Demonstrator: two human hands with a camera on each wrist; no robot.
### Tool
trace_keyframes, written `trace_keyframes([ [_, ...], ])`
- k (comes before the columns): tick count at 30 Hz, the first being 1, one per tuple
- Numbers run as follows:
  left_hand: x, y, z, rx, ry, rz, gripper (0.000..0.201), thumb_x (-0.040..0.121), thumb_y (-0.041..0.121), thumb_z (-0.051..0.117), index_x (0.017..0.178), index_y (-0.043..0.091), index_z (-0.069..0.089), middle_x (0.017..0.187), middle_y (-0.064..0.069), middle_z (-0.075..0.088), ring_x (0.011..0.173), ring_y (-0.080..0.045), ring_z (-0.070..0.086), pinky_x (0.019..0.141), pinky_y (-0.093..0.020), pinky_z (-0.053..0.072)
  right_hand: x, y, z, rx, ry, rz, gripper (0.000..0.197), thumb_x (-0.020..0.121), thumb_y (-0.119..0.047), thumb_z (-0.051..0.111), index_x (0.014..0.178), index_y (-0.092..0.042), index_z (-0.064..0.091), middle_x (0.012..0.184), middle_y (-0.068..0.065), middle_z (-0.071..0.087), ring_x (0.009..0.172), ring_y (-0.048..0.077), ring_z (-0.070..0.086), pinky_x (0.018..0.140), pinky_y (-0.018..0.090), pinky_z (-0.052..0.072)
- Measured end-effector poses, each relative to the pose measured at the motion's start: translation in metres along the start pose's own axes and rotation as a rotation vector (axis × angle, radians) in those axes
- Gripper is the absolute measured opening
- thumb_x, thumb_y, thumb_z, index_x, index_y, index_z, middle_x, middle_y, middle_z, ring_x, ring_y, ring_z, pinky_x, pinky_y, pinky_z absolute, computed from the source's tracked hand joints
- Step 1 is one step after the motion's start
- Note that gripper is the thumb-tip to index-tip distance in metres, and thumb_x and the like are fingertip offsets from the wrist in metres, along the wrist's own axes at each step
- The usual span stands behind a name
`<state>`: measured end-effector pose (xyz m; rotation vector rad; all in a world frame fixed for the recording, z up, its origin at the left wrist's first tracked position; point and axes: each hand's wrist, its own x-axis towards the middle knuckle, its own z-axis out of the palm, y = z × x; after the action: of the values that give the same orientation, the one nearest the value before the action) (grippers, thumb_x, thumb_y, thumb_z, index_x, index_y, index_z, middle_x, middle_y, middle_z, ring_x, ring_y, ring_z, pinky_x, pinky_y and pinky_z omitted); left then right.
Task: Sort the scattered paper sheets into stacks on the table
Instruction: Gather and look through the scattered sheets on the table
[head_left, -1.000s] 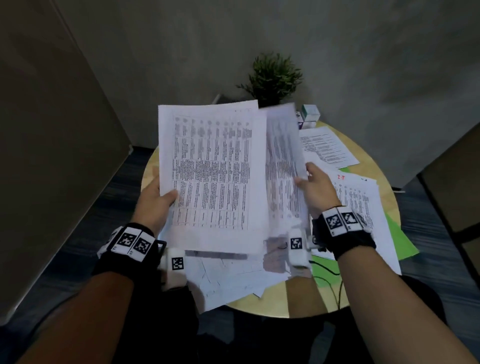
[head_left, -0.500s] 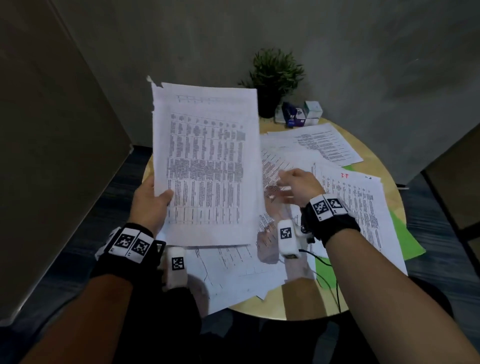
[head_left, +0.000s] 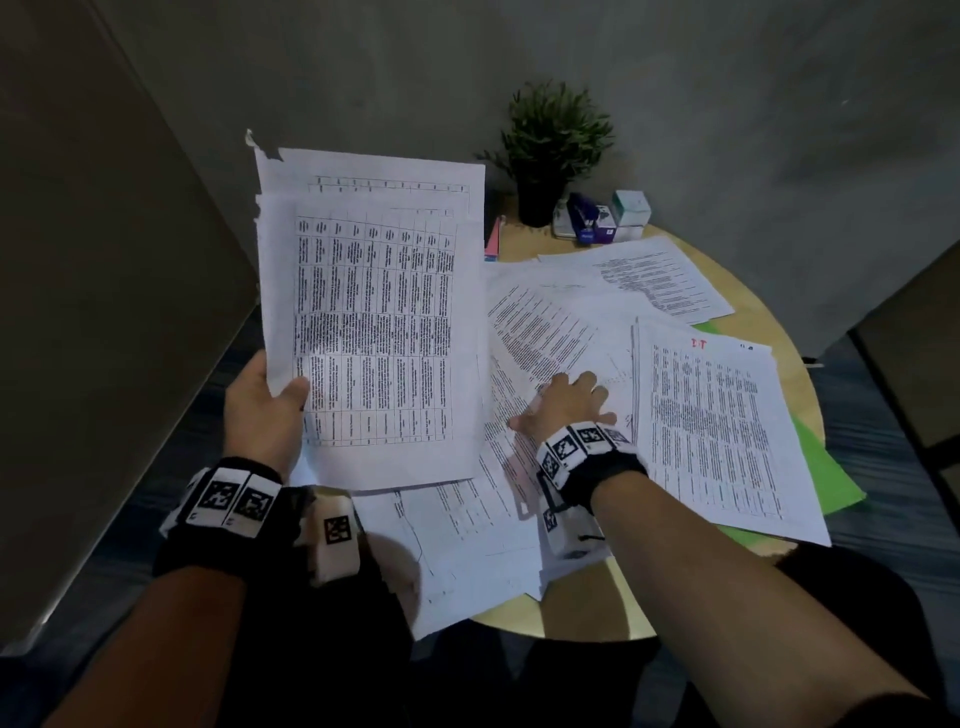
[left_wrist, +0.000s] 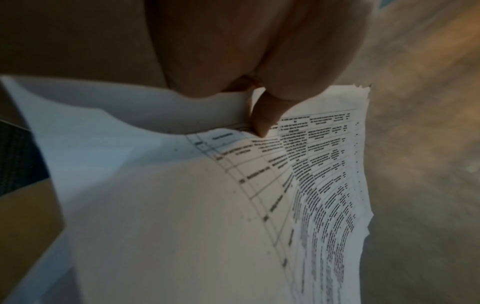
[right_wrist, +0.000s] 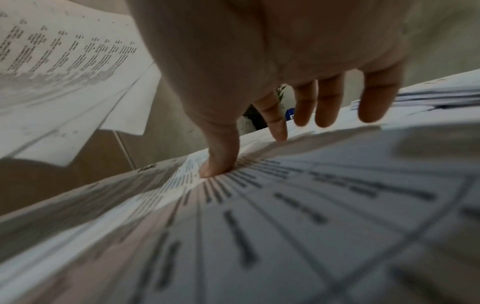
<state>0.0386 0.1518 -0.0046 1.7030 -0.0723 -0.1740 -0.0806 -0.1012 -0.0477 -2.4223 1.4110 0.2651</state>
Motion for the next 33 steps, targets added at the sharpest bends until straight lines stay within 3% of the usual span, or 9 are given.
trace_keyframes([
  [3,0.002,0.0,0.002,-0.022,-0.004,-0.006,0.041,0.091,-0.001,0.052,0.093,0.036,0.068,0.101,0.005,0.072,0.099,-0.018,0.068,0.092,-0.043,0.053,0.004,0.003,0.004,0.049,-0.057,-0.038,0.059,0.078,-0.039,0.073,0.122,-0.011,0.046,0.124,0.011,0.05,0.118,0.03,0.046,0.098,0.043,0.041],
  [5,0.001,0.001,0.005,-0.03,-0.013,-0.01,0.039,0.091,-0.002,0.052,0.097,0.033,0.068,0.102,0.004,0.072,0.1,-0.019,0.068,0.093,-0.045,0.053,0.008,0.008,-0.001,0.116,-0.125,-0.093,0.03,0.082,-0.029,0.071,0.097,-0.009,0.055,0.102,0.01,0.061,0.088,0.022,0.06,0.073,0.031,0.052],
  [8,0.0,0.002,0.007,-0.029,-0.037,-0.026,0.037,0.092,-0.002,0.051,0.102,0.031,0.066,0.103,0.003,0.071,0.101,-0.021,0.067,0.094,-0.047,0.052,0.008,0.019,-0.024,0.214,-0.142,-0.186,0.017,0.086,-0.019,0.065,0.075,-0.009,0.056,0.076,0.003,0.057,0.06,0.016,0.052,0.047,0.019,0.036],
  [12,-0.002,0.003,0.011,-0.022,-0.093,-0.046,0.038,0.092,-0.001,0.052,0.107,0.031,0.067,0.103,0.006,0.072,0.1,-0.018,0.067,0.093,-0.046,0.052,-0.004,0.036,-0.078,0.544,-0.072,-0.347,0.02,0.093,-0.01,0.05,0.106,-0.016,0.064,0.092,0.001,0.062,0.077,0.016,0.057,0.063,0.021,0.042],
  [16,-0.01,0.008,0.025,-0.038,-0.182,-0.07,0.039,0.094,-0.001,0.05,0.116,0.026,0.065,0.106,0.005,0.072,0.1,-0.015,0.067,0.091,-0.041,0.053,-0.015,0.035,-0.113,1.013,-0.114,-0.43,0.028,0.094,0.0,0.047,0.107,-0.018,0.065,0.107,0.005,0.07,0.1,0.027,0.065,0.094,0.047,0.05],
  [22,-0.015,0.013,0.036,-0.034,-0.322,-0.079,0.041,0.095,-0.002,0.048,0.125,0.024,0.061,0.113,0.005,0.071,0.108,-0.015,0.065,0.097,-0.039,0.049,-0.029,0.019,-0.127,1.36,-0.386,-0.495,0.035,0.095,0.009,0.037,0.117,-0.005,0.061,0.1,0.006,0.073,0.093,0.024,0.069,0.084,0.037,0.057],
  [27,-0.016,0.017,0.029,0.019,-0.378,-0.059,0.043,0.094,-0.004,0.049,0.128,0.02,0.057,0.107,0.011,0.07,0.097,-0.002,0.066,0.08,-0.02,0.052,-0.025,0.013,-0.121,1.449,-0.552,-0.482,0.032,0.092,0.003,0.043,0.112,-0.009,0.065,0.105,0.022,0.067,0.093,0.031,0.066,0.082,0.035,0.055],
  [30,-0.013,0.014,0.024,0.035,-0.287,-0.044,0.043,0.092,-0.004,0.052,0.115,0.03,0.064,0.105,0.01,0.072,0.098,-0.011,0.068,0.086,-0.034,0.053,-0.017,0.015,-0.111,1.29,-0.489,-0.426,0.02,0.098,-0.024,0.05,0.103,-0.014,0.066,0.088,0.017,0.058,0.076,0.03,0.056,0.074,0.037,0.046],
  [33,-0.008,0.011,0.018,0.049,-0.14,-0.004,0.038,0.092,-0.002,0.051,0.119,0.024,0.062,0.107,0.003,0.069,0.1,-0.019,0.066,0.087,-0.039,0.052,0.0,0.024,-0.094,1.041,-0.296,-0.176,0.033,0.093,-0.04,0.058,0.107,-0.01,0.061,0.102,0.009,0.067,0.081,0.03,0.066,0.081,0.043,0.055],
])
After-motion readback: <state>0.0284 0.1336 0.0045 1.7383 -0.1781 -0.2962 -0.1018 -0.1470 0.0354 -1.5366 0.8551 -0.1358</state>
